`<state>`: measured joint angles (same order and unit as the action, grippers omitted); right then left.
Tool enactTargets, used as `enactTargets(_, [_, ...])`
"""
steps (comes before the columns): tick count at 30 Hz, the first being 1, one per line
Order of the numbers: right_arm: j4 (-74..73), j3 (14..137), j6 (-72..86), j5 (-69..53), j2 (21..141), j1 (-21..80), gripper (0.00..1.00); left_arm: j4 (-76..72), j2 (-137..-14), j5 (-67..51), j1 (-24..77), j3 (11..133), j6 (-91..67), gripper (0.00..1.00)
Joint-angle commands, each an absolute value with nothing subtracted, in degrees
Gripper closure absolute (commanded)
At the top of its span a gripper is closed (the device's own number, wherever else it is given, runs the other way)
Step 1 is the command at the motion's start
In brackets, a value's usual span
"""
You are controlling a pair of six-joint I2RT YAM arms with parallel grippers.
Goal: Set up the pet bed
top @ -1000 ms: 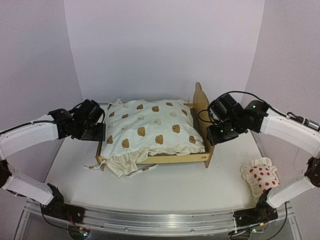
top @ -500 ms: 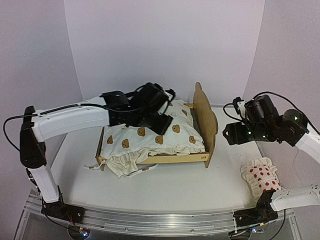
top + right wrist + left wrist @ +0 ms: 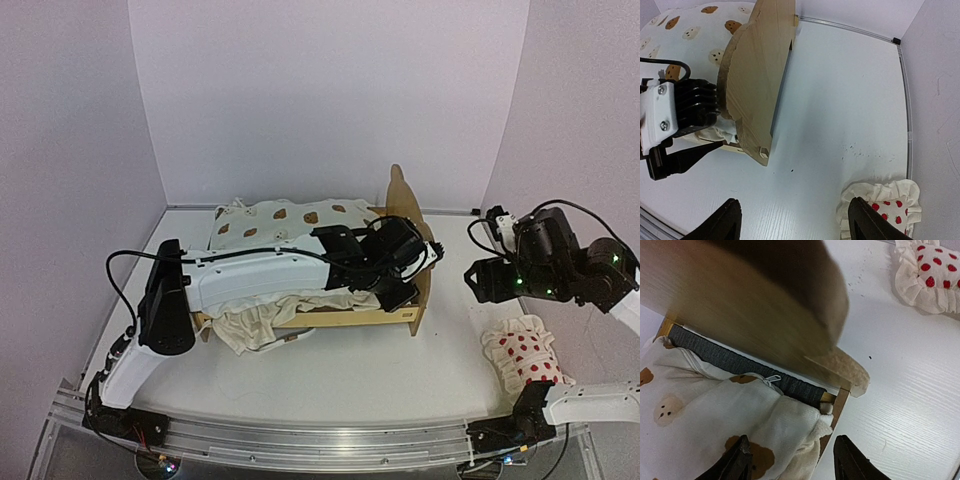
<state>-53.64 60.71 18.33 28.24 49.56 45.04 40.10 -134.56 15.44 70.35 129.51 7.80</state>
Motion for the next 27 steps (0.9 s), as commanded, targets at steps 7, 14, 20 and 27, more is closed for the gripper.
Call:
enactTargets(7, [-54.00,59.22,19.52,27.81,49.20,45.17,0.27,39.65,-136.96,18.73,69.77,130.76,11.34,0.49])
enactTargets(14, [-54.02,58.85,19.93,27.31,49.32,45.13,0.27,37.40,-135.51,22.56,69.07,124.31,11.51,0.46])
enactTargets(20, [-54.01,59.12,19.99,27.08,50.17,45.17,0.27,22.80,-128.32,19.30,68.31,109.67,12.08,0.43])
enactTargets(27, [-53.97,59.36,20.30,26.31,50.84,45.13,0.27,15.83,-126.81,22.53,66.97,103.55,12.71,0.50])
